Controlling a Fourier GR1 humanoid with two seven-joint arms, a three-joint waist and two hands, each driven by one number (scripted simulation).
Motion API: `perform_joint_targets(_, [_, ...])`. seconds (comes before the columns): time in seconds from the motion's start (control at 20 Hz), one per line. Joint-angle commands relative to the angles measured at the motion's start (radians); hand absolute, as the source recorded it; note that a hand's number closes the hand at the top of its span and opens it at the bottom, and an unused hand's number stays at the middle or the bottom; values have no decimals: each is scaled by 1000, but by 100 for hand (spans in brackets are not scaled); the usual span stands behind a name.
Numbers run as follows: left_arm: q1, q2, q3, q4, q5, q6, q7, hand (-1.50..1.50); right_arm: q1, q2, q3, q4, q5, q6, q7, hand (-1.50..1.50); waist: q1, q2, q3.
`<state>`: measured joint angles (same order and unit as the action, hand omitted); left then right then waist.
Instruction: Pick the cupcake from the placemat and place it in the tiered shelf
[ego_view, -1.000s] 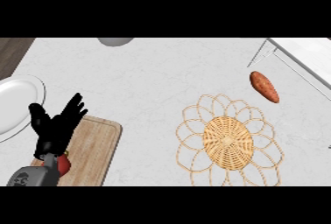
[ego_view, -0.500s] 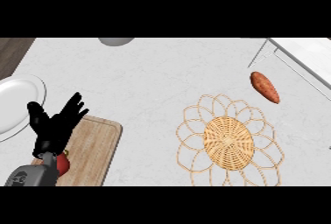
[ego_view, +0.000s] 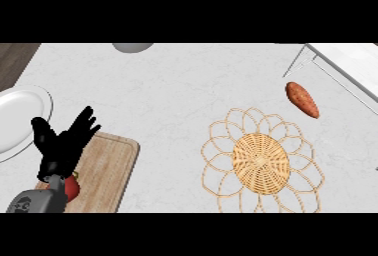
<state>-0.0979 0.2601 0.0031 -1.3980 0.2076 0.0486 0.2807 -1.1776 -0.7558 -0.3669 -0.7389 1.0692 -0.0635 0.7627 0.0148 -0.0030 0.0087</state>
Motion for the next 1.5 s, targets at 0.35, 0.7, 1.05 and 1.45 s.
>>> perform_joint_targets(0.35, [40, -11, 6, 41, -6, -1, 19, 0, -17, 25, -140, -95, -115, -260, 21, -150, -5, 4, -8])
perform_joint_targets(0.7, [87, -47, -19, 31, -25, 2, -16, 0, -39, 7, -206, -143, -174, -364, 34, -150, -4, 4, -9])
perform_joint_targets(1.05, [70, -37, -12, 15, -37, 13, 13, 0, 41, -90, -189, -233, -49, -436, 136, -150, -19, 0, -10])
perform_joint_targets(1.45, [115, -38, 16, 32, -24, 3, -20, 0, 176, -109, -298, -571, -60, -375, 295, -150, -48, -11, -10])
